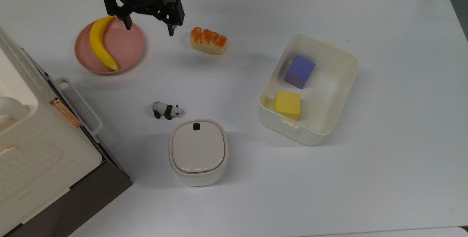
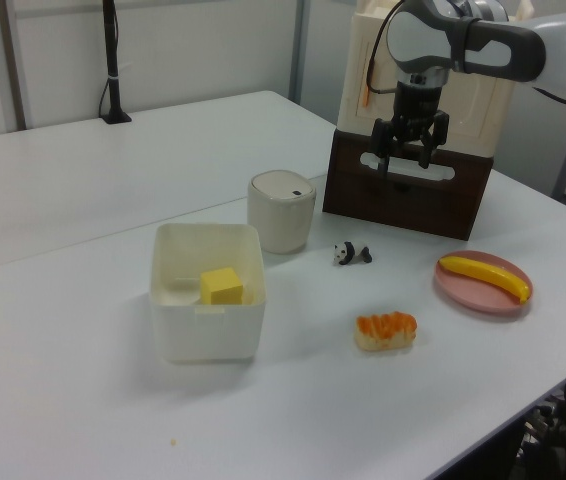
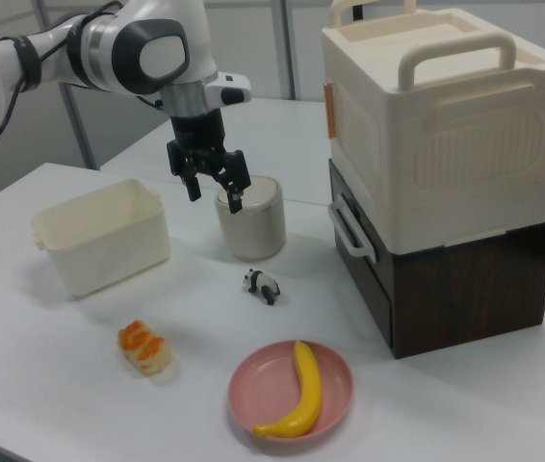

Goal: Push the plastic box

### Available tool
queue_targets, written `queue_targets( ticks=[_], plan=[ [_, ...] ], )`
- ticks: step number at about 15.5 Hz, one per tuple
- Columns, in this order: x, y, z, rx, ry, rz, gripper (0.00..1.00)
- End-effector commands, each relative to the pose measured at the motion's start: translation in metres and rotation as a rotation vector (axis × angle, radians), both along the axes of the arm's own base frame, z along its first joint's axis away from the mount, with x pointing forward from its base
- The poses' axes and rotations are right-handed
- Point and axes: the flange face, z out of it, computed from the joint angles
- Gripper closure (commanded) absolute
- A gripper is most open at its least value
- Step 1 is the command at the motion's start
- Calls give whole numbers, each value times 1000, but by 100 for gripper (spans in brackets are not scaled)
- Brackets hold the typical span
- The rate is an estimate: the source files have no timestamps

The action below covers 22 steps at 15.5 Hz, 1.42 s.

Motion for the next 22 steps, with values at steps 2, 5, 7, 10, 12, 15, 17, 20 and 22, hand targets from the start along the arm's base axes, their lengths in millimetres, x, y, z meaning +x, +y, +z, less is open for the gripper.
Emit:
queue_targets(
  ticks=[2, 5, 7, 10, 12, 15, 17, 20, 22],
  plan=[
    [-11, -5, 6, 5, 16, 20, 0],
    [-11, -5, 6, 5, 16, 20, 0],
    [-11, -5, 6, 5, 16, 20, 0],
    [-11, -5, 6, 5, 18, 20, 0],
    [-11, -6, 6, 5, 18, 20, 0],
    [-11, -8, 6, 5, 16, 17, 0],
    [-11, -8, 7, 5, 12, 18, 0],
    [-10, -6, 4, 6, 18, 21, 0],
    [-13, -2, 4, 12, 31, 28, 0]
  ],
)
